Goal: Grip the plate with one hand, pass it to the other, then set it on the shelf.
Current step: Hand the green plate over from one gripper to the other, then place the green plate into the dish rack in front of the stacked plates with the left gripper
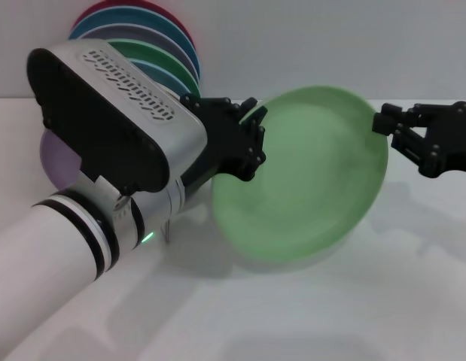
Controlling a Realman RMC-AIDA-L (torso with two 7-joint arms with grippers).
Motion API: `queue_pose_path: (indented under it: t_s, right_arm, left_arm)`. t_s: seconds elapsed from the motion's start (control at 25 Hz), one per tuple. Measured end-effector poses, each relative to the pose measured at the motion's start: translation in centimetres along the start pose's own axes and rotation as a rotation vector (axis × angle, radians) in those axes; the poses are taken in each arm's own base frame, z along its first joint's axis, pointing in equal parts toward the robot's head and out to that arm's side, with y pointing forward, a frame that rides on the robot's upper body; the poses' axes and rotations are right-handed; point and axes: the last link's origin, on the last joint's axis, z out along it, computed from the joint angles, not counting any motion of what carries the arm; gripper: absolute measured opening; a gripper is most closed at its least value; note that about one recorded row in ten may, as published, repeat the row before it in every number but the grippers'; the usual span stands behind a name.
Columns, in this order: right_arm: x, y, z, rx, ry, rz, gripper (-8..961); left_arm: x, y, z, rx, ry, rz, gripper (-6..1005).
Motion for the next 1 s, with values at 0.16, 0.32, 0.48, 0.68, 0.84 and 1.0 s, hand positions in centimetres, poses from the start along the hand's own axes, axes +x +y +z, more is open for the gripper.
queue_pose_path:
  t_s: [0.16, 0.32, 0.48, 0.68, 0.84, 1.0]
  right_arm:
    - [0.7, -0.4, -1.2, 0.045, -0.077, 0.028, 39]
    - [1.2, -0.8, -2.5, 0.07, -0.114, 0.054, 213]
    - [2.5, -1.5, -5.5, 0.152, -0.206, 0.105, 498]
    - [3.5, -1.9, -7.0, 0.21, -0.252, 0.136, 703]
    - [3.8, -1.8, -7.1, 0.216, -0.246, 0.137, 721]
    - [4.2, -1.7, -7.0, 0.22, -0.241, 0.143, 739]
  left_arm:
    - [0.4, 0.0, -0.2, 0.007, 0.028, -0.001, 77]
    - [0.5, -0.1, -0.4, 0.017, 0.045, 0.005, 76]
    - [-0.5, -0.3, -1.2, 0.124, 0.187, 0.151, 76]
    - [-2.0, -0.4, -3.0, 0.295, 0.524, 0.284, 76]
    - [-3.2, -1.7, -4.2, 0.328, 0.657, 0.208, 77]
    - [-6.1, -4.5, -5.2, 0.374, 0.69, 0.133, 75]
